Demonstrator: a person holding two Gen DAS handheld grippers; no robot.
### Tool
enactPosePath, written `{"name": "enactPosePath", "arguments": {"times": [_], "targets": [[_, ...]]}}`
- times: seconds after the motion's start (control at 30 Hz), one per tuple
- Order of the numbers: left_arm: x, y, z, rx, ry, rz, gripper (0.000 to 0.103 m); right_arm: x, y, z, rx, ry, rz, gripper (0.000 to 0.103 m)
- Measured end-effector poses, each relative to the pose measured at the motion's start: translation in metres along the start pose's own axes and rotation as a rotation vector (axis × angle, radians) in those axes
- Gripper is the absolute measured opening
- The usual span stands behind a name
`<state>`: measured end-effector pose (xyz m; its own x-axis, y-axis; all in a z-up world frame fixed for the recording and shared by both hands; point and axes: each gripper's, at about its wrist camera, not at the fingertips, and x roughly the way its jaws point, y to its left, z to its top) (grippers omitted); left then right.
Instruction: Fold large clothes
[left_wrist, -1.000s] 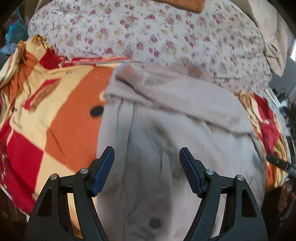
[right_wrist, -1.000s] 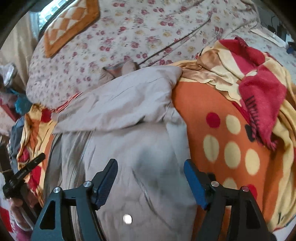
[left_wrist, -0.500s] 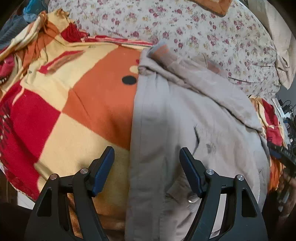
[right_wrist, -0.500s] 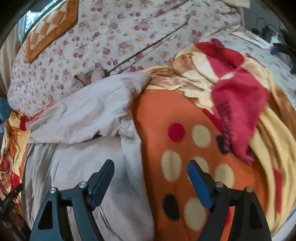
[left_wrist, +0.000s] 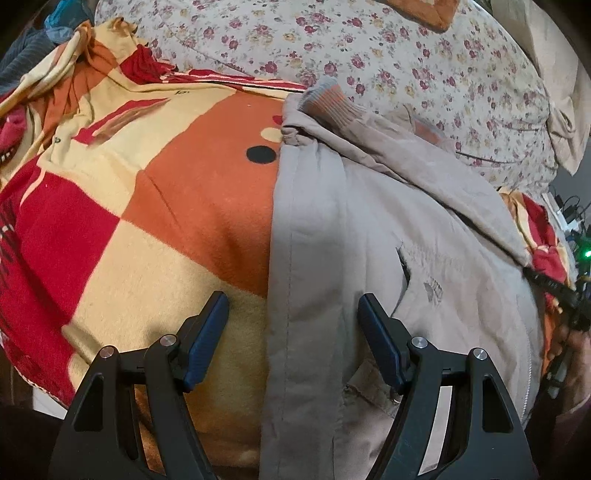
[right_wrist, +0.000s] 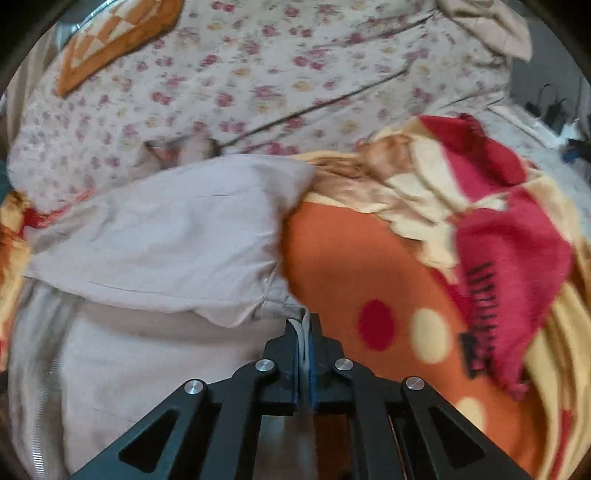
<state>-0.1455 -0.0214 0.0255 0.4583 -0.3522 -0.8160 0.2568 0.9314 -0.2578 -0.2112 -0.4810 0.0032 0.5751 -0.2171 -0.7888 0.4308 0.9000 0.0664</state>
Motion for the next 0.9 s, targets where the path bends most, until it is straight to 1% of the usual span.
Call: {"name": "enactPosePath", "arguments": {"times": [0.1,0.17,0.23,0.3,0.33,0.37,0.4,0.43,0.47,0.5,0.57,0.63,0.73,0.8,0.83,0.87,0.9], "targets": [[-0.001,0.002,0.0,-0.004,0.0,-0.002,0.073,-0.005,0.007,0.002,-0.025,-0.022,-0.044,0.003],[-0.003,0.003,-0.002,-0.005,0.0,-0.001,0.073,-0.009,0.006,0.002,-0.015,-0.038,-0.043,0.003],[-0.003,0.003,-0.001,-0.003,0.004,0.001,0.073,-0.003,0.001,0.001,0.01,-0.013,-0.006,0.003],[-0.006,0.004,-0.003,-0.008,0.019,0.002,0.073,-0.002,-0.009,-0.002,0.058,0.021,0.049,0.003],[-0.008,0.005,-0.005,-0.013,0.026,-0.005,0.073,-0.007,-0.011,-0.004,0.073,0.032,0.062,0.007],[-0.01,0.006,-0.007,-0.017,0.032,-0.013,0.073,-0.015,-0.014,-0.007,0.088,0.055,0.075,0.02],[-0.012,0.008,-0.009,-0.02,0.037,-0.02,0.073,-0.022,-0.015,-0.01,0.095,0.064,0.094,0.029],[-0.014,0.009,-0.012,-0.023,0.043,-0.027,0.073,-0.033,-0.016,-0.016,0.104,0.067,0.136,0.047],[-0.017,0.009,-0.014,-0.023,0.052,-0.033,0.073,-0.039,-0.015,-0.021,0.108,0.064,0.167,0.053],[-0.018,0.008,-0.016,-0.021,0.058,-0.037,0.073,-0.047,-0.014,-0.031,0.104,0.069,0.221,0.053],[-0.022,0.006,-0.022,-0.005,0.07,-0.048,0.073,-0.05,-0.008,-0.046,0.078,0.107,0.25,0.053],[-0.025,0.003,-0.03,0.012,0.09,-0.043,0.073,-0.05,-0.002,-0.064,0.05,0.139,0.229,0.053],[-0.029,-0.002,-0.042,0.055,0.119,-0.038,0.073,-0.052,0.003,-0.081,0.036,0.145,0.213,0.053],[-0.033,-0.004,-0.051,0.071,0.131,-0.032,0.073,-0.06,0.004,-0.088,0.035,0.155,0.229,0.054],[-0.034,-0.004,-0.056,0.07,0.137,-0.031,0.073,-0.062,0.005,-0.091,0.033,0.169,0.246,0.06],[-0.034,-0.003,-0.06,0.072,0.143,-0.032,0.073,-0.066,0.005,-0.097,0.027,0.192,0.266,0.069],[-0.036,-0.003,-0.065,0.077,0.144,-0.034,0.073,-0.068,0.006,-0.101,0.017,0.212,0.278,0.071]]}}
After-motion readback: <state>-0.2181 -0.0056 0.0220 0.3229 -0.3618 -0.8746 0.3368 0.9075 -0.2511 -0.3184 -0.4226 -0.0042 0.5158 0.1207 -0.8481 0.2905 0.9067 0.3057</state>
